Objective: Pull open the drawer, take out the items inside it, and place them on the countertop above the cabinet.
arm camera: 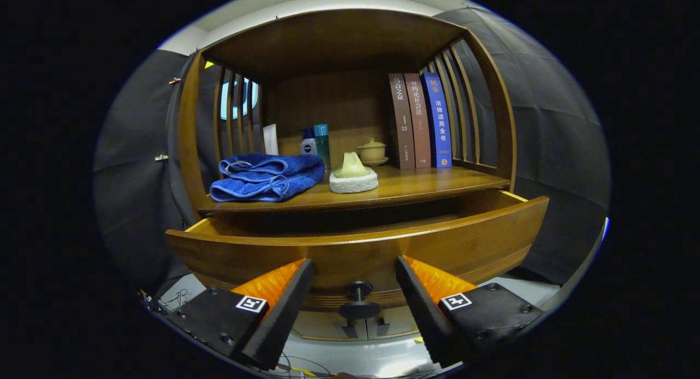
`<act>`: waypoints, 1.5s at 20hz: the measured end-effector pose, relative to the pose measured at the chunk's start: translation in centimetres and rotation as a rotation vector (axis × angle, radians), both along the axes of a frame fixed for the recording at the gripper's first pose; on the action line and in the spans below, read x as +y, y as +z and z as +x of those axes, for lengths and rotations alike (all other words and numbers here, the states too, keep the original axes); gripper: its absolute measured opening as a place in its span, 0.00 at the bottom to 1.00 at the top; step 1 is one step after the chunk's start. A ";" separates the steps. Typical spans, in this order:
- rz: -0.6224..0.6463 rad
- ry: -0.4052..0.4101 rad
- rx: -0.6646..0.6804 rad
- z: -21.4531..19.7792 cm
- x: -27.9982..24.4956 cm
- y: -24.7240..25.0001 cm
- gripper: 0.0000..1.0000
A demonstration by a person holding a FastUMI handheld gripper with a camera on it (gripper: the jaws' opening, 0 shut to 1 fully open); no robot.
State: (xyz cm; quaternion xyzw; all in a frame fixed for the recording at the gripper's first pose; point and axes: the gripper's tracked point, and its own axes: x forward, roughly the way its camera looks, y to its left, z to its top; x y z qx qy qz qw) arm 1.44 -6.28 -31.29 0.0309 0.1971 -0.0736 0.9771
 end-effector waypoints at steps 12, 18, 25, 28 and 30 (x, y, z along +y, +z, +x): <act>-0.006 0.005 0.004 6.1 -0.9 -1.3 1.00; -0.001 0.002 0.008 6.1 -0.9 -1.6 1.00; -0.023 0.000 -0.009 5.0 -1.1 1.7 1.00; -0.038 0.008 -0.027 4.5 -0.8 6.0 1.00; -0.038 -0.019 -0.083 4.5 -1.1 10.3 1.00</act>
